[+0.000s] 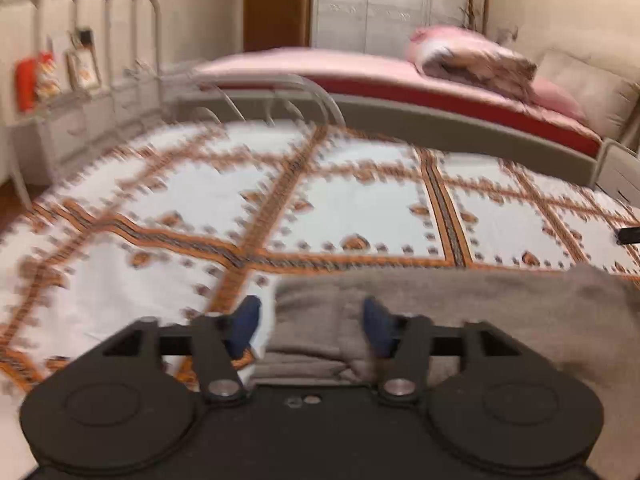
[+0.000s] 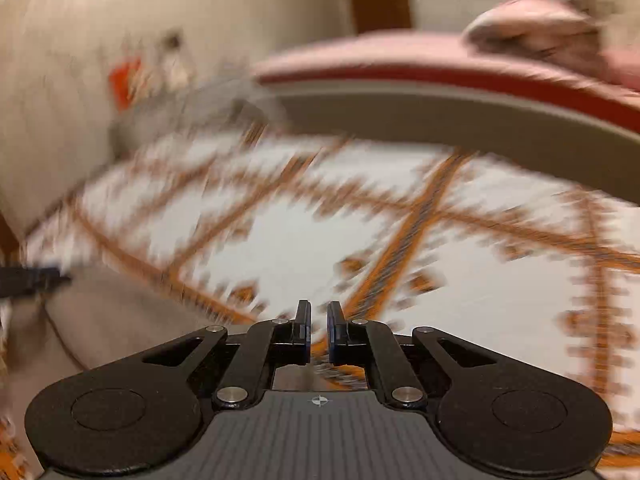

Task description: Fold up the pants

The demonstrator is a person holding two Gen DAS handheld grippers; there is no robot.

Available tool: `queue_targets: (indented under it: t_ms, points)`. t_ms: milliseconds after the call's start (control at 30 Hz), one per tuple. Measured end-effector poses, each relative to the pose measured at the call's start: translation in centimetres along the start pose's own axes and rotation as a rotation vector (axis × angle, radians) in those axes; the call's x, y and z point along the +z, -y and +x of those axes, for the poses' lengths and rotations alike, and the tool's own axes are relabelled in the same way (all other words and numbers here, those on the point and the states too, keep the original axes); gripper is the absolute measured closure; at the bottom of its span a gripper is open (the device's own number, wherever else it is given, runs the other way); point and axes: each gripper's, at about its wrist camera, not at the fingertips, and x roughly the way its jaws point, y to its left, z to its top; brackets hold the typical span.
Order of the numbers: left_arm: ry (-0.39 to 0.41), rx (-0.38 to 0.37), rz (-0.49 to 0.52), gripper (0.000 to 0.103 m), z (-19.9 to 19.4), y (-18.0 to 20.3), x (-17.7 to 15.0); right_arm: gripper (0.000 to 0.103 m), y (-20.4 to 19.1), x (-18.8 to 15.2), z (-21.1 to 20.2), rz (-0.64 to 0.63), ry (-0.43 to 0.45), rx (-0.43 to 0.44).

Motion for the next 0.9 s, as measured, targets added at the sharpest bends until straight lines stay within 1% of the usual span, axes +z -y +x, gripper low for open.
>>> queue_targets:
  t_ms: [33, 100, 133, 200, 233, 267, 300, 333, 367, 400, 433, 467, 500, 533, 567, 600, 633, 667, 700, 733, 767, 800, 833, 900]
  points:
    - [0.015, -0.005, 0.000, 0.042, -0.9, 0.0, 0.0, 0.096, 1.4, -0.2, -2.2, 0.015, 0.003, -0.006]
    - [0.024, -0.018, -0.017, 0.041, -3.0, 0.2, -0.4, 0.096, 3.8, -1.5, -6.5, 0.023, 0.019, -0.077]
    - [0.027, -0.029, -0.024, 0.041, -3.8, 0.5, -0.6, 0.096, 5.5, -2.7, -9.2, 0.045, 0.023, -0.117]
    - [0.024, -0.067, -0.030, 0.040, -5.5, 1.4, -1.5, 0.096, 9.1, -5.2, -14.0, 0.133, 0.036, -0.193]
    - [0.016, -0.091, -0.026, 0.038, -5.9, 1.9, -1.9, 0.096, 11.2, -6.9, -17.1, 0.215, 0.057, -0.232]
    - [0.000, -0.117, -0.010, 0.036, -6.2, 2.6, -2.5, 0.096, 12.8, -8.4, -19.8, 0.279, 0.076, -0.251]
    - [-0.023, -0.127, 0.010, 0.035, -6.1, 3.2, -2.9, 0.096, 14.2, -9.8, -22.2, 0.330, 0.098, -0.275]
    - [-0.054, -0.131, 0.034, 0.035, -5.8, 3.7, -3.4, 0.096, 15.3, -11.6, -24.8, 0.369, 0.118, -0.309]
    - [-0.112, -0.109, 0.084, 0.035, -4.9, 4.3, -4.0, 0.096, 16.1, -13.1, -26.5, 0.393, 0.116, -0.333]
    - [-0.170, -0.075, 0.141, 0.036, -3.9, 4.9, -4.7, 0.096, 16.7, -14.4, -27.5, 0.420, 0.094, -0.357]
    - [-0.180, -0.040, 0.220, 0.034, -3.4, 5.6, -5.6, 0.096, 17.6, -16.2, -28.0, 0.453, 0.032, -0.406]
    - [-0.167, -0.016, 0.276, 0.034, -3.5, 6.4, -5.9, 0.096, 18.7, -17.8, -27.9, 0.492, -0.055, -0.465]
    - [-0.170, -0.002, 0.288, 0.035, -3.7, 6.9, -5.7, 0.099, 19.9, -19.5, -27.7, 0.550, -0.138, -0.523]
    - [-0.172, -0.004, 0.275, 0.035, -4.0, 7.1, -5.2, 0.100, 20.9, -21.4, -29.0, 0.618, -0.099, -0.525]
    - [-0.161, -0.034, 0.229, 0.034, -4.7, 7.0, -4.8, 0.099, 21.2, -22.1, -30.5, 0.674, -0.027, -0.507]
    - [-0.146, -0.066, 0.178, 0.032, -5.3, 6.6, -4.6, 0.099, 21.5, -22.5, -32.0, 0.719, 0.013, -0.540]
    - [-0.132, -0.095, 0.133, 0.028, -5.8, 6.4, -4.4, 0.099, 21.6, -22.5, -33.8, 0.729, 0.073, -0.580]
    - [-0.118, -0.113, 0.098, 0.023, -6.3, 6.3, -4.3, 0.099, 21.8, -22.9, -35.4, 0.748, 0.127, -0.585]
    - [-0.109, -0.114, 0.077, 0.022, -6.5, 6.2, -4.2, 0.098, 22.2, -23.5, -36.8, 0.801, 0.168, -0.578]
    - [-0.106, -0.117, 0.052, 0.022, -6.7, 6.1, -4.2, 0.092, 22.7, -24.5, -37.9, 0.872, 0.195, -0.558]
    - [-0.110, -0.124, 0.023, 0.020, -6.8, 5.9, -4.2, 0.087, 23.0, -25.2, -38.3, 0.913, 0.204, -0.529]
    - [-0.120, -0.130, -0.004, 0.019, -6.6, 5.7, -4.2, 0.074, 23.2, -26.0, -38.5, 0.950, 0.204, -0.499]
    - [-0.134, -0.131, -0.031, 0.019, -6.3, 5.5, -4.4, 0.071, 23.5, -26.4, -38.5, 0.979, 0.193, -0.481]
    - [-0.163, -0.115, -0.068, 0.020, -5.9, 4.7, -4.7, 0.071, 23.9, -26.9, -39.1, 1.017, 0.197, -0.433]
